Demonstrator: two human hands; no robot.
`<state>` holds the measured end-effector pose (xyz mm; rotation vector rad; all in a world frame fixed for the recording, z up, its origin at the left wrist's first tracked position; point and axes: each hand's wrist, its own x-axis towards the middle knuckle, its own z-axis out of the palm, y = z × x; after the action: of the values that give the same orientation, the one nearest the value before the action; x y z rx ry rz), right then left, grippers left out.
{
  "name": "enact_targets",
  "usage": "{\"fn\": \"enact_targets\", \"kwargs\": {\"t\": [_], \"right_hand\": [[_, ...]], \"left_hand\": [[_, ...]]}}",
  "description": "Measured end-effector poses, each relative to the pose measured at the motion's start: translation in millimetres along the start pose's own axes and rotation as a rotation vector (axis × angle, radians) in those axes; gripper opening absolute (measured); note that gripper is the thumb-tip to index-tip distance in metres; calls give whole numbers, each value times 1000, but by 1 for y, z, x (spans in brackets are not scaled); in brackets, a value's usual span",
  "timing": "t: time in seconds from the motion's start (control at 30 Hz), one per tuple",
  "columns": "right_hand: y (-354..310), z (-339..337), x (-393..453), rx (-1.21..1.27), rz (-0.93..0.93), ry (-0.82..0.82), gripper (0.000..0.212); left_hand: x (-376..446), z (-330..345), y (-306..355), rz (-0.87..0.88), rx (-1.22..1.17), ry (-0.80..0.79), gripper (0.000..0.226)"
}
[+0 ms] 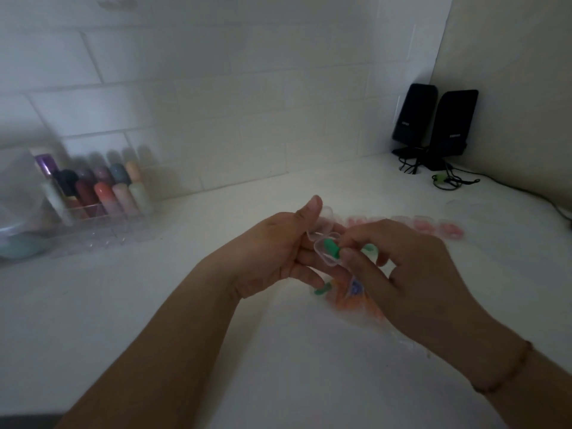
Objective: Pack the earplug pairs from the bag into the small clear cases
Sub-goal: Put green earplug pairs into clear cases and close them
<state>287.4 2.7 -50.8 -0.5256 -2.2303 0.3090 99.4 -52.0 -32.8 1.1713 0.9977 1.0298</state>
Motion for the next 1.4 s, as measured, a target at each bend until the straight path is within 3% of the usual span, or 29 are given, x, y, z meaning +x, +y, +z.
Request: {"fn": "enact_targets", "kwargs": {"t": [0.3,0.43,0.53,0.6,0.73,0.8,0.87,0.93,1.07,1.13,1.3,1.4], "right_hand": [[-2,0,-1,-23,-1,-68,7],[3,-26,5,-13,32,84,8],[25,-57,11,-51,175,137,9],[46,-74,10,-44,281,-46,17],[69,-85,-1,-185,345,-693,24],[69,-79,-4,-171,305,-814,23],[65,-70,-3,-137,240,-846,37],[58,-57,-2,-88,212,-837,42],[42,-29,-4,-117,82,-701,30],[37,-20,-4,-88,74,-605,30],[35,-4,-5,-116,53,-556,29],[30,5,-3,-74,78,-462,14]], "left_hand": [[-1,0,-1,-21,8,-45,56],[0,-6,-1,-24,28,6,68],[-1,-14,-1,-11,60,60,66],[-2,-19,-1,-15,70,113,60],[-2,-28,-3,-100,52,200,61],[-1,-29,-4,-146,39,216,61],[1,-28,-6,-177,33,209,63],[2,-29,-7,-197,19,202,63],[1,-31,-9,-209,13,171,53],[-1,-33,-10,-203,39,136,48],[-3,-37,-12,-211,144,127,53],[-1,-36,-13,-212,143,147,55]]}}
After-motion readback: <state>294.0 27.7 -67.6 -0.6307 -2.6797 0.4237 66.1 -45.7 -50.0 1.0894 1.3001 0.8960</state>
